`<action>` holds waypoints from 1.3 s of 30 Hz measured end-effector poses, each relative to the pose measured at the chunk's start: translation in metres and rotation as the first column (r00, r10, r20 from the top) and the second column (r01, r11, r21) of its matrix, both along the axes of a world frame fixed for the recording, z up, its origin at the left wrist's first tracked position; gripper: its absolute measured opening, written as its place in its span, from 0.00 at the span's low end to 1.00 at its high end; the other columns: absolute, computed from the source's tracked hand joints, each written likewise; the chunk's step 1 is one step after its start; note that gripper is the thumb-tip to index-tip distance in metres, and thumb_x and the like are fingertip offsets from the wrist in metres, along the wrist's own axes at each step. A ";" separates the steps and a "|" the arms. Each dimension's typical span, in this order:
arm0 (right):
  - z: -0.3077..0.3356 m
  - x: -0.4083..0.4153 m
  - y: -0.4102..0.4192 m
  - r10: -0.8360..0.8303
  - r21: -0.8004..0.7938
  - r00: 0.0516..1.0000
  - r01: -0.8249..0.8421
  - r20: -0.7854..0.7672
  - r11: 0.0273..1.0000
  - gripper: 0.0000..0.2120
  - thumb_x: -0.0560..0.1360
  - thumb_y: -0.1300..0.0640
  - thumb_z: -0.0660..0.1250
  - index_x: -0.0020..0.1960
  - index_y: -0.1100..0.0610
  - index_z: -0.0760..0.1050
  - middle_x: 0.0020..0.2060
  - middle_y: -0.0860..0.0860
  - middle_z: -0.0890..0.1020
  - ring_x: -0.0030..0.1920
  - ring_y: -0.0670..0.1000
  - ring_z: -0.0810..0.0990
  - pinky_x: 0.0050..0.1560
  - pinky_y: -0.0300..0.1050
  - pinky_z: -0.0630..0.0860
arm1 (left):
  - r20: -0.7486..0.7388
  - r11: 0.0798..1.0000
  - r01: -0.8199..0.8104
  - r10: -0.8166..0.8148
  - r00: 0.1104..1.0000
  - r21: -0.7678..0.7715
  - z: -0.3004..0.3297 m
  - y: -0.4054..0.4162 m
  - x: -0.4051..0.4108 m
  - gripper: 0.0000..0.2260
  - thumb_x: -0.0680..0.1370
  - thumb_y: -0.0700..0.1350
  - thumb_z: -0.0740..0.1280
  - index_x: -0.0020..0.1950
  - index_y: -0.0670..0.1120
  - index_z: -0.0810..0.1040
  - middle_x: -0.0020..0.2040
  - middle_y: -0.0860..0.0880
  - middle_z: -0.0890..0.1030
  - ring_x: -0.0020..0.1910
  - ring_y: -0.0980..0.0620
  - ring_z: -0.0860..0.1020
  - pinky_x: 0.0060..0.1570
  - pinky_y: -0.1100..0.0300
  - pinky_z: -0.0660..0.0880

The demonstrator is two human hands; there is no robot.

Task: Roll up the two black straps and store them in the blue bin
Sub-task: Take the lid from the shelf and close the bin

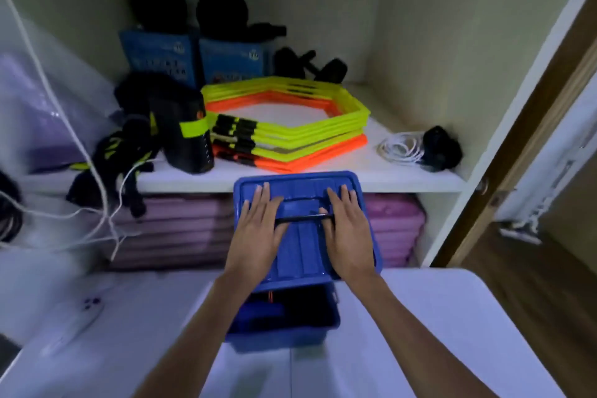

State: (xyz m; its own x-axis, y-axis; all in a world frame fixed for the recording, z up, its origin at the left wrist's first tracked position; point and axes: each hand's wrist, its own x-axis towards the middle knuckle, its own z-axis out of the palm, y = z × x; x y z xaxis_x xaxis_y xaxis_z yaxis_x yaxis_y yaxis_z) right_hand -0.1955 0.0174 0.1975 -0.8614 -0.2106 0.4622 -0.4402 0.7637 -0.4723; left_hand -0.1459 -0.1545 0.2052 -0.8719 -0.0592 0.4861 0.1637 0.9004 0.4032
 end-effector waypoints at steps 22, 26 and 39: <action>-0.155 0.011 -0.051 -0.090 0.220 0.932 0.012 0.351 0.975 0.39 0.78 0.37 0.55 0.80 0.48 0.38 0.76 0.56 0.61 0.75 0.58 0.59 0.71 0.57 0.62 | 0.422 0.995 -0.082 0.052 0.905 0.054 -0.168 -0.050 0.005 0.33 0.77 0.66 0.41 0.76 0.49 0.58 0.79 0.46 0.52 0.78 0.50 0.45 0.73 0.58 0.36; -0.158 0.006 -0.052 -0.136 0.401 0.940 -0.001 0.312 0.916 0.37 0.76 0.31 0.39 0.79 0.47 0.37 0.77 0.58 0.58 0.75 0.60 0.58 0.70 0.57 0.61 | 0.447 0.980 -0.167 0.196 0.872 -0.105 -0.171 -0.045 -0.004 0.28 0.80 0.57 0.36 0.78 0.47 0.46 0.79 0.45 0.49 0.78 0.46 0.44 0.74 0.53 0.38; -0.174 0.028 -0.061 -0.156 0.455 0.933 -0.011 0.326 0.890 0.31 0.79 0.40 0.34 0.80 0.48 0.40 0.79 0.56 0.43 0.78 0.61 0.38 0.76 0.61 0.39 | 0.750 0.721 -0.588 0.144 0.646 0.367 -0.178 -0.098 0.019 0.56 0.63 0.77 0.63 0.76 0.54 0.34 0.78 0.50 0.51 0.77 0.44 0.50 0.74 0.45 0.44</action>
State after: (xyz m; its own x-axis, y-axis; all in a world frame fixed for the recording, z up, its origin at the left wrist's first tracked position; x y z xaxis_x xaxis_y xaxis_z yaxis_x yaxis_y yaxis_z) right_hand -0.1670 -0.0438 0.0232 -0.9679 -0.2514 0.0064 -0.2481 0.9505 -0.1870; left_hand -0.1272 -0.2523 0.0275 -0.7653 -0.4979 -0.4080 -0.6199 0.3994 0.6755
